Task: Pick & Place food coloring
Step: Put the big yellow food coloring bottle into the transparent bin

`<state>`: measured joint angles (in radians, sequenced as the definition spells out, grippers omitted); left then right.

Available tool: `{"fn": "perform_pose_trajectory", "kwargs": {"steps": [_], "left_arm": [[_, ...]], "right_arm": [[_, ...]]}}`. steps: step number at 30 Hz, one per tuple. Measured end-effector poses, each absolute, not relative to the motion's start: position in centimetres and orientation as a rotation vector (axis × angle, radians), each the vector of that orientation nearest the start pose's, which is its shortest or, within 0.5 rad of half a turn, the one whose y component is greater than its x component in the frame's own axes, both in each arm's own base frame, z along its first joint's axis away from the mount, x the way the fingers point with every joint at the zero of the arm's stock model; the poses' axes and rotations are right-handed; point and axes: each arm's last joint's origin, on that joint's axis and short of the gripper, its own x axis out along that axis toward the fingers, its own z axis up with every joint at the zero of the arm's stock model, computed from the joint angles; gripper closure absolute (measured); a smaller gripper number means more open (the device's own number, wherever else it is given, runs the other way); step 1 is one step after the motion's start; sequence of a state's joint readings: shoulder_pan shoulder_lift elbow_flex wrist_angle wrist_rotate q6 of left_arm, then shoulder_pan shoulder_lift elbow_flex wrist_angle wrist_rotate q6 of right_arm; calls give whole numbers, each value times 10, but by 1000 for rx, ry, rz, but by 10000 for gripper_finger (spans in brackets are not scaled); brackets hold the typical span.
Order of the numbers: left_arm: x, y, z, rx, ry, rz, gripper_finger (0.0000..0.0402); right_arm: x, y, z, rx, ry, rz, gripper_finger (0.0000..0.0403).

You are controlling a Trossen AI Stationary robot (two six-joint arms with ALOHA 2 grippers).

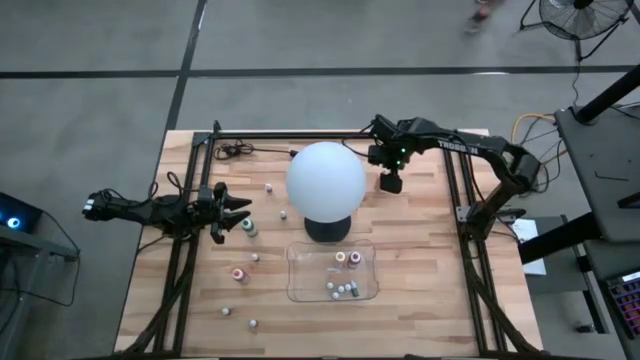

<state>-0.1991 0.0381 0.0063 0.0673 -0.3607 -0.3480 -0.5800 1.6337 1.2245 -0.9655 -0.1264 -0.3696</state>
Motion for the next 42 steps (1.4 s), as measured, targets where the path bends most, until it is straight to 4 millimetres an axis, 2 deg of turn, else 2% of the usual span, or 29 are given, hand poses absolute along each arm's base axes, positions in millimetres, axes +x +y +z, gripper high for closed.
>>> {"fn": "perform_pose_trajectory", "kwargs": {"steps": [9,16,24,32,34,37,42], "left_arm": [[98,-9,169,-357,-62,154,241],[98,-9,169,-357,-62,154,241],[98,-9,169,-357,-62,154,241],[98,-9,169,-357,-62,154,241],[98,-9,169,-357,-62,154,241],[98,-9,169,-357,-62,154,241],[98,-9,169,-357,-62,153,241]], "right_arm": [[256,-163,220,151,1332,-130,132],[256,-164,216,137,1320,-127,149],[256,-164,215,132,1320,-131,199],[255,-164,214,144,1325,-155,275],[256,-164,215,153,1322,-163,292],[255,-164,220,156,1309,-179,295],[250,-158,244,172,1270,-239,295]]}}
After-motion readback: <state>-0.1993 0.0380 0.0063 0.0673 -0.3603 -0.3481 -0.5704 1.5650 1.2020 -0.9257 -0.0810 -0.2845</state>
